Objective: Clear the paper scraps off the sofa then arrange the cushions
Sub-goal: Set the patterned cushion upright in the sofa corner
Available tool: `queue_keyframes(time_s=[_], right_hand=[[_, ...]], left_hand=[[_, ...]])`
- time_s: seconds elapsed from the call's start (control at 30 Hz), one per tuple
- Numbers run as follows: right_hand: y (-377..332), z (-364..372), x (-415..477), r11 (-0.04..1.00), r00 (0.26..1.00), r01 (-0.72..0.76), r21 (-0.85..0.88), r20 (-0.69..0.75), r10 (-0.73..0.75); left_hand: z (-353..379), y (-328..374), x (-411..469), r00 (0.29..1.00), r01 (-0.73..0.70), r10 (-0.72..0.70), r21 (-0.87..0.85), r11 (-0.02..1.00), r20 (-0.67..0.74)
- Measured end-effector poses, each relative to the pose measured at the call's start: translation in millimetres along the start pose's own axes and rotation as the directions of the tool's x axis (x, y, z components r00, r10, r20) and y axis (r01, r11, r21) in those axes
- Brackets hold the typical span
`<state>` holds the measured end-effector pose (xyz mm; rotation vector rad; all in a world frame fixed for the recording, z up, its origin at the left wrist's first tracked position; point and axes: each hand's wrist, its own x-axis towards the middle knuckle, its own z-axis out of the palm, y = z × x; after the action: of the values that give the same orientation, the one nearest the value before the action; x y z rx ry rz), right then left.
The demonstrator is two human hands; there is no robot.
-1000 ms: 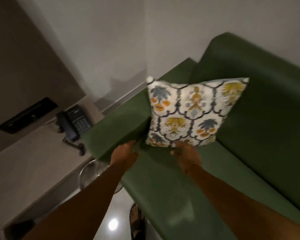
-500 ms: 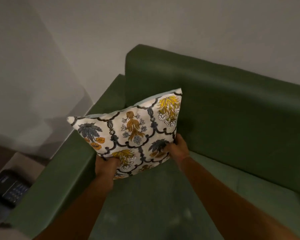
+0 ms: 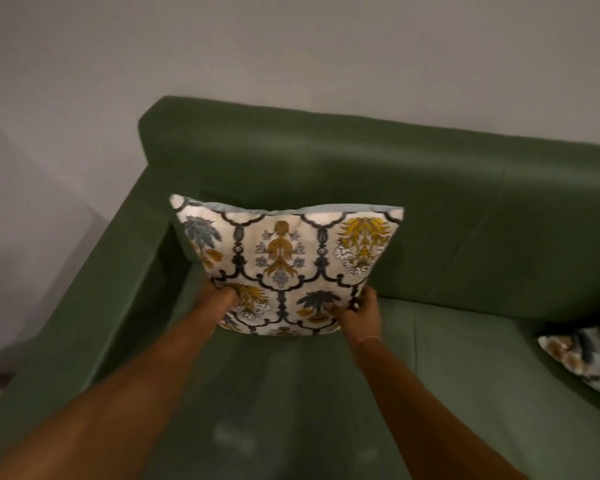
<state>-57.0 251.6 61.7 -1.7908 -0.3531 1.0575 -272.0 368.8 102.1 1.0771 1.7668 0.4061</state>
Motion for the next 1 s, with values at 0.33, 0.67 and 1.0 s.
queue_keyframes(time_s=[0.33,0.67,1.0], right_hand=[[35.1,-176.2,-7.2,1.000,1.000,0.001,0.026,-0.029,0.000],[34.0,-525.0,-7.4,0.999,0.754,-0.007,0.040,-0.656,0.031],[59.6,-664.0,27.4,0.886,0.836,-0.179,0.429,-0.408,0.366]], left_hand=[[147.2,31.2,-89.5,0.722,-0.157,-0.487,0.803,0.576,0.491],[497.1,128.1,-246.7,0.650,-0.507,0.119,0.311,0.804,0.751],[611.5,146.3,-296.8,0.753,-0.283,0.090,0.197,0.939,0.652]])
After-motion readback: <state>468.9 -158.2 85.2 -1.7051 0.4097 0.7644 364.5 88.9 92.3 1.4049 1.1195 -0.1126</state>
